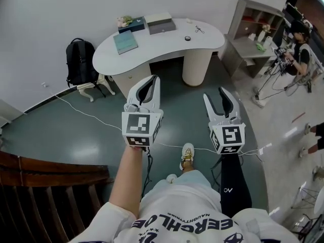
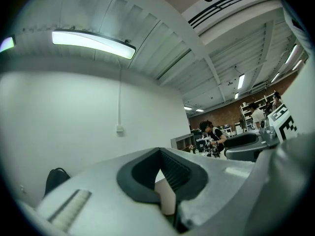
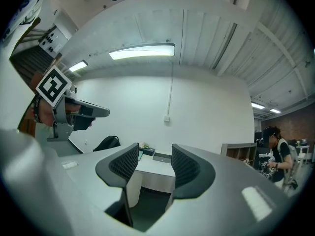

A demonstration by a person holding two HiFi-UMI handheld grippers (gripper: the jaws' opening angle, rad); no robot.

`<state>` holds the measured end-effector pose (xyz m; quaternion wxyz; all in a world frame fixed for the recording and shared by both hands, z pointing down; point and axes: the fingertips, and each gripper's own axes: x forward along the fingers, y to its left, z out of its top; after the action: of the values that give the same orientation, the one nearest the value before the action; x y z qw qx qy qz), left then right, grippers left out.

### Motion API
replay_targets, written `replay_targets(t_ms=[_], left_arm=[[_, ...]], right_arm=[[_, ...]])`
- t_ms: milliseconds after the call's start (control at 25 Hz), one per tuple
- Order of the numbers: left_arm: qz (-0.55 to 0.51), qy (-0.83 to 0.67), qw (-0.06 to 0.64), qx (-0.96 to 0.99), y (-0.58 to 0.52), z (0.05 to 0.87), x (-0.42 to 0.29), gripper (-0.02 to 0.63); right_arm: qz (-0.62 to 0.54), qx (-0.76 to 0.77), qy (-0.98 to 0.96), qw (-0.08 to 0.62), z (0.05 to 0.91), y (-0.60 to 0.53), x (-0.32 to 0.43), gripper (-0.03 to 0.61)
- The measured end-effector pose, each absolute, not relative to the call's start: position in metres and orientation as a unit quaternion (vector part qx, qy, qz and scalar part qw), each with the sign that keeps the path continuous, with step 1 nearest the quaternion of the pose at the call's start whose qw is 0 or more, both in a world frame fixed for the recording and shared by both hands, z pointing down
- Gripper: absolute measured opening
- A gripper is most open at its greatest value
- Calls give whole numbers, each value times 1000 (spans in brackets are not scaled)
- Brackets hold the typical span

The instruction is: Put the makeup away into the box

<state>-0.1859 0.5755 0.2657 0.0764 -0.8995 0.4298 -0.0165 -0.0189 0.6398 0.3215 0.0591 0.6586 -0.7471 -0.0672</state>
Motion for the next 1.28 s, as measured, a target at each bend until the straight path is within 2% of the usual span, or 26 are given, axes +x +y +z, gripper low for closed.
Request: replay_targets(t_ms=[680, 1280], left_arm=[[-12, 447, 81, -891, 394, 257, -62, 0], [-20, 434, 98, -895, 300, 253, 9, 0]], right_arm=[[-72, 641, -763, 46, 310, 447, 105, 235], [-64, 649, -758, 36, 314, 358, 177, 235]])
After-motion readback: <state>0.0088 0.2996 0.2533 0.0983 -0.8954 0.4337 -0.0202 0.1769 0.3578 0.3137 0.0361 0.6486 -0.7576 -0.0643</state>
